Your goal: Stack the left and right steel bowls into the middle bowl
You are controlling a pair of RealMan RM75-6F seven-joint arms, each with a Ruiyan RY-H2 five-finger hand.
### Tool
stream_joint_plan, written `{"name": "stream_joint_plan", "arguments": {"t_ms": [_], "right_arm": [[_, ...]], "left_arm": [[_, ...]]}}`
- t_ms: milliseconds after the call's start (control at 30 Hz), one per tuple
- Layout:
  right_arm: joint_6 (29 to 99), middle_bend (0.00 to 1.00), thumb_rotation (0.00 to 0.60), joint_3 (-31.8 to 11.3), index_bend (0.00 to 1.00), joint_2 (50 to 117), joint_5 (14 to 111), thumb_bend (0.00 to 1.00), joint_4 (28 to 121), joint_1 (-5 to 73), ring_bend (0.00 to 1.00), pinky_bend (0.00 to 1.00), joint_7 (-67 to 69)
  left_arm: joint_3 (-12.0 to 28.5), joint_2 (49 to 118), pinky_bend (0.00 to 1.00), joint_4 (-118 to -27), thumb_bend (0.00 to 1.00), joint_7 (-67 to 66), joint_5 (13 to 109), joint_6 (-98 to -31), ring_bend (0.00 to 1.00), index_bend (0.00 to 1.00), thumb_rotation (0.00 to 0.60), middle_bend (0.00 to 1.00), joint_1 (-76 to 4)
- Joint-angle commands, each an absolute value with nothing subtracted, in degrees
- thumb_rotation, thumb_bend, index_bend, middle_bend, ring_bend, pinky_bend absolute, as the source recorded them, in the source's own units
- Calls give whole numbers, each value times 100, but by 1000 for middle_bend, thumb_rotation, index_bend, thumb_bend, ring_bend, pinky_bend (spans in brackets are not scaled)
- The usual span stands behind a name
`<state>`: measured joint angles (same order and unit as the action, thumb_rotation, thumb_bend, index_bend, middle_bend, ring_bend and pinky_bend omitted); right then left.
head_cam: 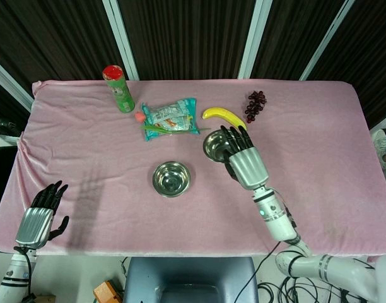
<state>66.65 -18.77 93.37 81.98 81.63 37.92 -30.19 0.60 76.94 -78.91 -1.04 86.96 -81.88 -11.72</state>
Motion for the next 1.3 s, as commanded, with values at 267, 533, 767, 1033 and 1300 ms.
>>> {"name": "stream_joint_plan", "arguments": {"t_ms": [267,533,767,1033,1300], "right_arm": [[6427,11,600,-1721,733,10966,8129,616,7310,4722,0,0,-3683],[6275,11,600,-1452,724,11742,8113,617,6308,4919,0,0,-3395],[6105,5,600,-1343,347,11690,7922,538,6287,4834,0,0,-3522],[6023,0,600,-970,13,10260,7751,340,8134,4276,0,0,-3454],[7403,0,600,459,0,7227,8510,335,10418,2689,0,0,-3075]], "left_arm": [[117,7618,128,-7897,414,10,8634,-8116,0,0,600,0,-1177],[95,7579,128,-7907,413,88,8706,-8115,0,0,600,0,-1172],[88,7574,127,-7903,412,87,8717,-8081,0,0,600,0,-1172],[95,7560,127,-7925,413,70,8719,-8062,0,0,600,0,-1174],[52,7403,127,-8130,412,-158,8736,-8149,0,0,600,0,-1087]]}}
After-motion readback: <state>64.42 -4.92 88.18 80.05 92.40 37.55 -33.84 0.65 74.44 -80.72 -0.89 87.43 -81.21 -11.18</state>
